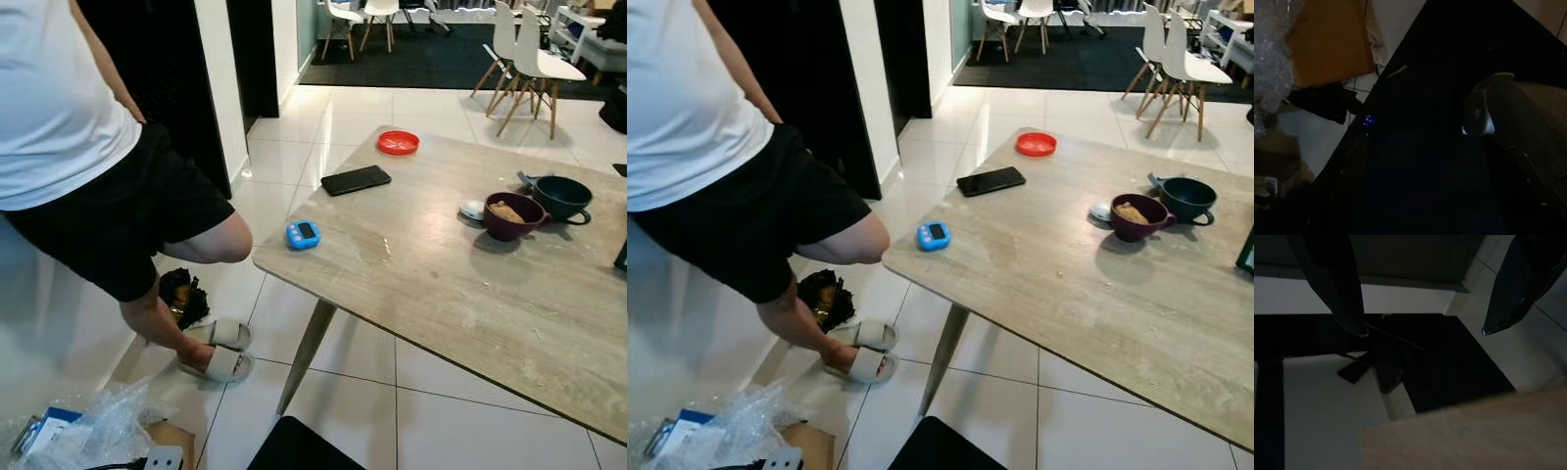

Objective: Restocking fridge

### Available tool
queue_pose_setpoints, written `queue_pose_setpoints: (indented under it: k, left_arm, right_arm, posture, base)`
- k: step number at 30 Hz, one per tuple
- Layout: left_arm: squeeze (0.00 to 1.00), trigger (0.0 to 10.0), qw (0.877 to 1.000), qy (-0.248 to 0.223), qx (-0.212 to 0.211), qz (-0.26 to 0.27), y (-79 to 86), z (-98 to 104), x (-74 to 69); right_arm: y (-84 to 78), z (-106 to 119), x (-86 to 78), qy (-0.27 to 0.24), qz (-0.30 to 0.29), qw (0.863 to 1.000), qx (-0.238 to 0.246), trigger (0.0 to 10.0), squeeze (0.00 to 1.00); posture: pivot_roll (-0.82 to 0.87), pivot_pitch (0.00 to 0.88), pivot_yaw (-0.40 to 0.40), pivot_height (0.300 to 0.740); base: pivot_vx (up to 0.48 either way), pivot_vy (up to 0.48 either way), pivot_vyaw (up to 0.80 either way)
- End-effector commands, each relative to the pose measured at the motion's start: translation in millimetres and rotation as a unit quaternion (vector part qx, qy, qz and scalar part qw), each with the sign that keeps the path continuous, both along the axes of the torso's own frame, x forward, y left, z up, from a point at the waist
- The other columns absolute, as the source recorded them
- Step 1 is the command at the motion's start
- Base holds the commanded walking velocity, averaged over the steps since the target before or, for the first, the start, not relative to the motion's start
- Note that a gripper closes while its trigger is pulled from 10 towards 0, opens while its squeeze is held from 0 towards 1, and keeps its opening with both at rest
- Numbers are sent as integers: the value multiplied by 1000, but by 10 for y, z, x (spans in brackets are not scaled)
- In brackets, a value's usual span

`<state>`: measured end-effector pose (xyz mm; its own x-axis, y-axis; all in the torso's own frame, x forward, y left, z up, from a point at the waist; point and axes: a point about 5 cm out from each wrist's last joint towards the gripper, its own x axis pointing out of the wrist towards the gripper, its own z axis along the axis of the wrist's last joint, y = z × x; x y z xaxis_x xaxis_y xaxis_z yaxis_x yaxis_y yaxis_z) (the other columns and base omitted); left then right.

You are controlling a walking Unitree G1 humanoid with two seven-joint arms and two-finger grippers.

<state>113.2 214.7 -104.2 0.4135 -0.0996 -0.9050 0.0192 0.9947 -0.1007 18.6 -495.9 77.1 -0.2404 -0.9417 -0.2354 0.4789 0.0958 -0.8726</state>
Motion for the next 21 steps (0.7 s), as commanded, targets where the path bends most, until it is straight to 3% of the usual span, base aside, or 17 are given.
queue_pose_setpoints:
  k: [1,5,9,10,11,12,15,16,21]
  left_arm:
    - [0,10000,1000,6,1,1,-15,-10,-18]
    - [0,10000,1000,7,0,0,-30,-14,-18]
    - [0,10000,1000,7,2,0,-19,-11,-13]
    - [0,10000,1000,7,2,0,-19,-11,-13]
    - [0,10000,1000,7,2,0,-11,-9,-12]
    - [0,10000,1000,7,3,0,-9,-8,-11]
    - [0,10000,1000,6,3,0,-4,-6,-9]
    - [0,10000,1000,6,3,1,2,-5,-9]
    - [0,10000,1000,6,2,1,7,-4,-12]
  right_arm:
    - [-5,12,8,-19,-8,1000,-10,10000,0]
    - [-126,279,261,-112,14,990,-81,10000,0]
    - [-203,612,528,-135,35,975,-172,10000,0]
    - [-203,612,528,-135,35,975,-172,10000,0]
    - [-217,798,690,-136,53,964,-222,10000,0]
    - [-218,869,752,-139,59,959,-239,10000,0]
    - [-207,996,896,-149,82,948,-267,10000,0]
    - [-174,1077,1073,-185,116,937,-274,10000,0]
    - [-94,1096,1350,-257,180,919,-239,10000,0]
  posture:
    - [5,0,42,739]
    - [8,0,47,739]
    - [11,0,50,739]
    - [11,0,50,739]
    - [11,0,50,739]
    - [11,0,50,739]
    - [11,0,50,739]
    - [11,0,50,739]
    - [11,0,50,739]
  base:
    - [0,0,0]
    - [0,0,0]
    - [0,0,0]
    - [0,0,0]
    - [0,0,0]
    - [0,0,0]
    - [0,0,0]
    - [0,0,0]
    - [0,0,0]
